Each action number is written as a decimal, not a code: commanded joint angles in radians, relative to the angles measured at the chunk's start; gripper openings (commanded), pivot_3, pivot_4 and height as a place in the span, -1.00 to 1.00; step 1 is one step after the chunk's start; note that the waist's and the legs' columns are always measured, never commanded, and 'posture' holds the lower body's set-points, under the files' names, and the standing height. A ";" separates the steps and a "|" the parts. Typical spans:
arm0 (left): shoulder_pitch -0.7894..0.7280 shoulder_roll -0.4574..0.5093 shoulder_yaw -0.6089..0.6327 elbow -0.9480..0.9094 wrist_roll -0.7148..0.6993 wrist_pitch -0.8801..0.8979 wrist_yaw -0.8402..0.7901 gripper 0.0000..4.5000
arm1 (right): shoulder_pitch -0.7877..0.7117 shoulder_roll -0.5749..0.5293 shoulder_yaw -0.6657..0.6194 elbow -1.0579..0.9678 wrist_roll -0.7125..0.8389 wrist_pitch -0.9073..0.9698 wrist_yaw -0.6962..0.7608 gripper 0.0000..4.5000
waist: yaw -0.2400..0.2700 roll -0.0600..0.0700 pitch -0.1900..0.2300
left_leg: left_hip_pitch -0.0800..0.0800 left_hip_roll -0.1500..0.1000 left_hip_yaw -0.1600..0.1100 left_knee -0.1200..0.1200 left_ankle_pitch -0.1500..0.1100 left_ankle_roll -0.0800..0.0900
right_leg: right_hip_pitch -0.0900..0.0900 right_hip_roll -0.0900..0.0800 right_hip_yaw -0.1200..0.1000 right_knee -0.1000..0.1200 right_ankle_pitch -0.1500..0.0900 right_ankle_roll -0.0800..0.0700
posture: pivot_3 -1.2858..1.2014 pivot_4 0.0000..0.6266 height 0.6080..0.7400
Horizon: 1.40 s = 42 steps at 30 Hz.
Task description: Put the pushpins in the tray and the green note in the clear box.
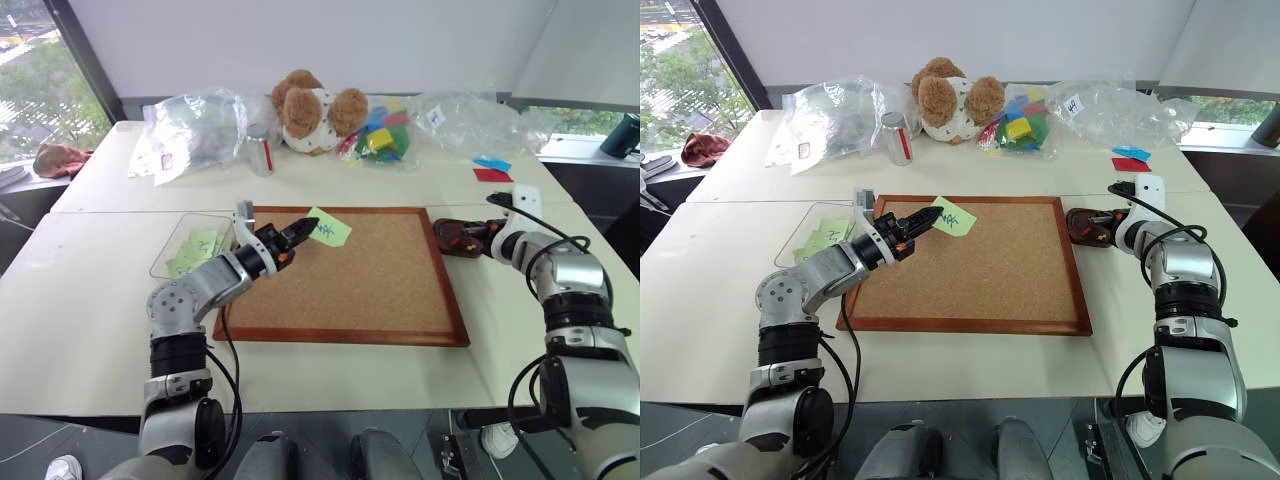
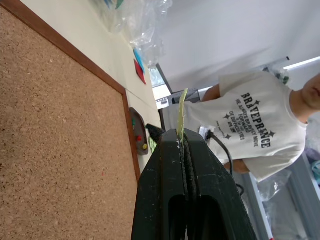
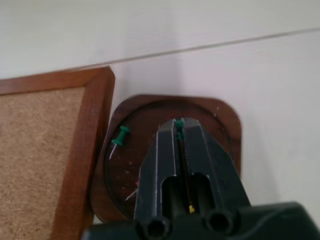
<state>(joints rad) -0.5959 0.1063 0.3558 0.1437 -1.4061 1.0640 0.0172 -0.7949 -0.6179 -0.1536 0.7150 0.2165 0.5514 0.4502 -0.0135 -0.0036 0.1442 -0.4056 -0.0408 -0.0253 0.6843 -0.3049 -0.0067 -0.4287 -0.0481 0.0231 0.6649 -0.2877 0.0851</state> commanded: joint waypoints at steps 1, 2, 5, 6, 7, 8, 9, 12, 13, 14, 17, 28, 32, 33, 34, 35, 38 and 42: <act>-0.001 -0.003 -0.004 -0.040 -0.003 -0.016 -0.012 -1.00 | -0.030 -0.003 -0.012 0.004 -0.007 -0.022 0.011 -0.39 | 0.000 0.000 0.000 | 0.000 0.000 0.000 0.000 0.000 0.000 | 0.000 0.000 0.000 0.000 0.000 0.000 | 0.03 -0.52 1.00; 0.000 -0.003 -0.004 -0.041 -0.003 -0.018 -0.012 -1.00 | -0.030 -0.004 -0.012 0.000 -0.008 -0.020 0.014 -0.19 | 0.001 0.000 0.000 | 0.000 0.000 0.000 0.000 0.000 0.000 | 0.000 0.000 0.000 0.000 0.000 0.000 | 0.03 -0.52 1.00; 0.002 -0.003 -0.006 -0.043 -0.001 -0.022 -0.013 -1.00 | -0.027 -0.010 -0.018 -0.030 -0.004 -0.005 0.022 0.48 | 0.001 0.000 0.000 | 0.000 0.000 0.000 0.000 0.000 0.000 | 0.000 0.000 0.000 0.000 0.000 0.000 | 0.03 -0.52 1.00; 0.002 -0.003 -0.007 -0.043 -0.001 -0.023 -0.013 -1.00 | -0.026 -0.012 -0.020 -0.039 -0.002 0.000 0.024 0.71 | 0.000 0.000 0.000 | 0.000 0.000 0.000 0.000 0.000 0.000 | 0.000 0.000 0.000 0.000 0.000 0.000 | 0.03 -0.52 1.00; 0.002 -0.003 -0.008 -0.043 0.000 -0.024 -0.013 -1.00 | -0.023 -0.016 -0.022 -0.059 0.001 0.009 0.026 0.97 | 0.000 0.000 0.000 | 0.000 0.000 0.000 0.000 0.000 0.000 | 0.000 0.000 0.000 0.000 0.000 0.000 | 0.03 -0.52 1.00; 0.002 -0.003 -0.009 -0.043 0.000 -0.025 -0.013 -1.00 | -0.020 -0.019 -0.024 -0.074 0.001 0.015 0.027 0.97 | 0.000 0.000 0.000 | 0.000 0.000 0.000 0.000 0.000 0.000 | 0.000 0.000 0.000 0.000 0.000 0.000 | 0.03 -0.52 1.00; 0.003 -0.003 -0.010 -0.043 0.000 -0.026 -0.013 -1.00 | -0.015 -0.022 -0.029 -0.107 0.012 0.034 0.036 0.97 | 0.000 0.000 0.000 | 0.000 0.000 0.000 0.000 0.000 0.000 | 0.000 0.000 0.000 0.000 0.000 0.000 | 0.03 -0.52 1.00; 0.003 -0.003 -0.013 -0.044 0.002 -0.032 -0.013 -1.00 | 0.003 -0.028 -0.043 -0.205 0.037 0.097 0.057 0.97 | 0.001 0.000 0.000 | 0.000 0.000 0.000 0.000 0.000 0.000 | 0.000 0.000 0.000 0.000 0.000 0.000 | 0.03 -0.52 1.00; 0.003 -0.003 -0.014 -0.044 0.002 -0.033 -0.013 -1.00 | 0.009 -0.028 -0.046 -0.226 0.038 0.112 0.058 0.97 | 0.001 0.000 0.000 | 0.000 0.000 0.000 0.000 0.000 0.000 | 0.000 0.000 0.000 0.000 0.000 0.000 | 0.03 -0.52 1.00; 0.004 -0.003 -0.015 -0.046 0.001 -0.034 -0.013 -1.00 | 0.016 -0.029 -0.047 -0.254 0.043 0.129 0.062 0.97 | 0.001 0.000 0.000 | 0.000 0.000 0.000 0.000 0.000 0.000 | 0.000 0.000 0.000 0.000 0.000 0.000 | 0.03 -0.52 1.00; 0.001 0.005 -0.017 -0.060 0.005 -0.039 -0.016 -1.00 | 0.030 -0.041 -0.059 -0.368 0.082 0.189 0.092 0.97 | 0.002 0.000 0.000 | 0.000 0.000 0.000 0.000 0.000 0.000 | 0.000 0.000 0.000 0.000 0.000 0.000 | 0.03 -0.52 1.00; -0.013 0.066 -0.025 -0.285 0.110 -0.144 0.084 -1.00 | 0.134 -0.127 0.020 -0.859 0.305 0.299 0.418 0.97 | 0.001 0.000 0.000 | 0.000 0.000 -0.001 0.000 0.000 0.000 | 0.000 0.000 0.000 0.000 0.000 0.000 | 0.03 -0.52 1.00; -0.016 0.123 -0.003 -0.382 0.187 -0.198 0.171 -1.00 | 0.156 -0.144 0.078 -0.954 0.333 0.286 0.491 0.97 | 0.002 0.000 0.000 | 0.000 0.000 -0.001 0.000 0.000 0.000 | 0.000 0.000 0.000 0.000 0.000 0.000 | 0.03 -0.52 1.00; -0.019 0.139 0.008 -0.398 0.184 -0.201 0.191 -1.00 | 0.157 -0.141 0.088 -0.967 0.339 0.289 0.497 0.97 | 0.003 0.000 0.000 | 0.000 0.000 -0.001 0.000 0.000 0.000 | 0.000 0.000 0.000 0.000 0.000 0.000 | 0.03 -0.52 1.00; -0.021 0.153 0.019 -0.408 0.177 -0.203 0.212 -1.00 | 0.157 -0.136 0.096 -0.974 0.342 0.291 0.498 0.97 | 0.003 0.000 0.000 | 0.000 0.000 -0.001 0.000 0.000 0.000 | 0.000 0.000 0.000 0.000 0.000 0.000 | 0.03 -0.52 1.00; -0.026 0.170 0.035 -0.416 0.173 -0.206 0.239 -1.00 | 0.155 -0.130 0.110 -0.977 0.338 0.286 0.498 0.97 | 0.003 0.000 0.000 | 0.000 0.000 -0.001 0.000 0.000 0.000 | 0.000 0.000 0.000 0.000 0.000 0.000 | 0.03 -0.52 1.00; -0.035 0.253 0.084 -0.414 0.184 -0.191 0.324 -1.00 | 0.151 -0.116 0.146 -0.977 0.327 0.267 0.500 0.97 | 0.003 0.000 0.000 | 0.000 0.000 -0.001 0.000 0.000 0.000 | 0.000 0.000 0.000 0.000 0.000 0.000 | 0.03 -0.52 1.00; -0.012 0.387 0.124 -0.361 0.216 -0.142 0.370 -1.00 | 0.144 -0.104 0.167 -0.976 0.326 0.256 0.500 0.97 | 0.002 0.000 0.000 | 0.000 0.000 -0.001 0.000 0.000 0.000 | 0.000 0.000 0.000 0.000 0.000 0.000 | 0.03 -0.52 1.00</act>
<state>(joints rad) -0.6074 0.4620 0.4412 -0.2227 -1.2001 0.9101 0.3747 -0.6308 -0.7253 0.0260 -0.2339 0.5359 0.8279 0.9486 -0.0110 -0.0038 0.1442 -0.4056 -0.0407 -0.0266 0.6841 -0.3050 -0.0066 -0.4291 -0.0485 0.0230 0.6648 -0.2877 0.0851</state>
